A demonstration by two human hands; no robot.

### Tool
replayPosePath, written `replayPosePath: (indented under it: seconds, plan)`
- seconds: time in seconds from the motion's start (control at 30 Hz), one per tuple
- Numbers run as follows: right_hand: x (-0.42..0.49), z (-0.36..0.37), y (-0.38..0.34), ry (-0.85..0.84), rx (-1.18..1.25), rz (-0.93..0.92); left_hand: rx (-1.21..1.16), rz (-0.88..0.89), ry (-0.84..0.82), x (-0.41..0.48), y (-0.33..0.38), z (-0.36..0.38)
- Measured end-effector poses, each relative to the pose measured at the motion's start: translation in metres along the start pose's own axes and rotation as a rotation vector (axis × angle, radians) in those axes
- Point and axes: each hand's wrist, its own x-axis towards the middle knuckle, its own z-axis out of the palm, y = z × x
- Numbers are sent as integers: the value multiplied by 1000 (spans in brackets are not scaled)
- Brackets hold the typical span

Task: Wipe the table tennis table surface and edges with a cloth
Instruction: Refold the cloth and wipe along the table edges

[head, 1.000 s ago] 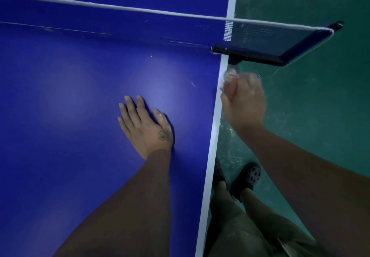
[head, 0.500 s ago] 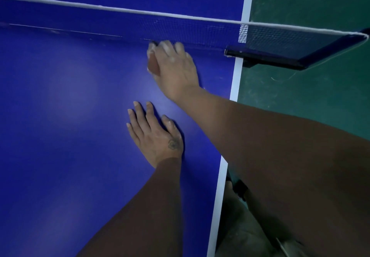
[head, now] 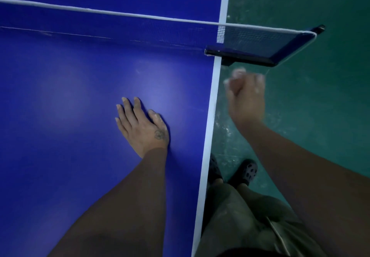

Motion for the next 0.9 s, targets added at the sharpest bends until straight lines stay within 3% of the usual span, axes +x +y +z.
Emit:
replayPosePath:
  seconds: [0.13, 0.2, 0.27, 0.33, 0.4, 0.47, 0.7, 0.9]
  plan:
    - [-29, 9, -46, -192, 28, -554, -4, -15, -51, 0, -1, -2]
    - [-43, 13, -45, -348, -132, -695, -24, 0, -87, -2, -3, -6]
    - [-48, 7, -24, -371, -232, -595, -81, 19, -147, -8, -2, -10]
    - [-46, -7, 6, -309, -162, -281, -119, 31, -217, -21, 2, -18]
    - [-43, -30, 40, -358, -120, 30, -140, 69, -303, -42, 7, -31]
    - [-46, -59, 76, -370, -1, 178, -169, 125, -408, -61, 10, -42]
    - [-91, -176, 162, -279, 127, 361, -246, 252, -676, -133, 34, -77]
    - [-120, -242, 196, -220, 116, 242, -399, 134, -814, -161, 75, -101]
